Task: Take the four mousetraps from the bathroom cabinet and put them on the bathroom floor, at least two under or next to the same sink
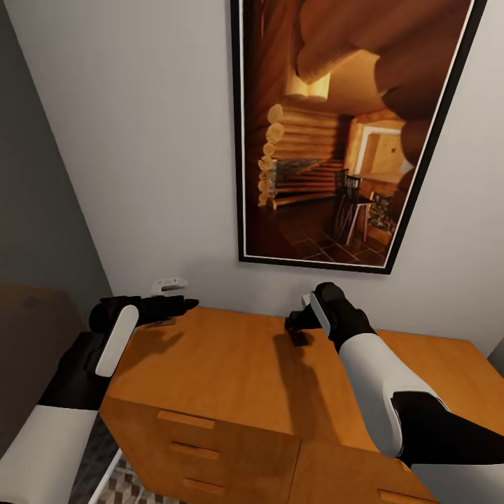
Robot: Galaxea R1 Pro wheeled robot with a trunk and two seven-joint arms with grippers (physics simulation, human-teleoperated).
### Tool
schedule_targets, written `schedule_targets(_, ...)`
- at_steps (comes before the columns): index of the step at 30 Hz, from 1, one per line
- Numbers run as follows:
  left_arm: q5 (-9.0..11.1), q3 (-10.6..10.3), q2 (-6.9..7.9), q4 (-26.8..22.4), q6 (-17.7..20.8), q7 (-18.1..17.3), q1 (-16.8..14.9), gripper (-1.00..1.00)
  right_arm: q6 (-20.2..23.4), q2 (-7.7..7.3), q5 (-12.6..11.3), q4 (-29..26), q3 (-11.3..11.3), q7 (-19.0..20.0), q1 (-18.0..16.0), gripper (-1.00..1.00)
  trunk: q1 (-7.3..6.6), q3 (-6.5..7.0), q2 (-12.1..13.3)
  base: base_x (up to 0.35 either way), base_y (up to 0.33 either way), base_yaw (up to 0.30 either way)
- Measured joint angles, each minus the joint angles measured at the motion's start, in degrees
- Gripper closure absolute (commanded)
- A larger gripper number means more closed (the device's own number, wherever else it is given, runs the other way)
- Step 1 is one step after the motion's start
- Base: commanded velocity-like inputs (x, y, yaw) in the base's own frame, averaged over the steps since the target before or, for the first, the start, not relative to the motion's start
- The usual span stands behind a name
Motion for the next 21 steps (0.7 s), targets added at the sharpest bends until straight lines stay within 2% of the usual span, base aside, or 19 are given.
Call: schedule_targets(21, 0.0, 0.0, -0.01, 0.0, 0.0, 0.1, 0.0, -1.0, 0.0, 0.08, 0.1, -0.1, 0.0, 0.0, 0.0, -1.0, 0.0, 0.0, 0.0, 0.069, 0.0, 0.0)
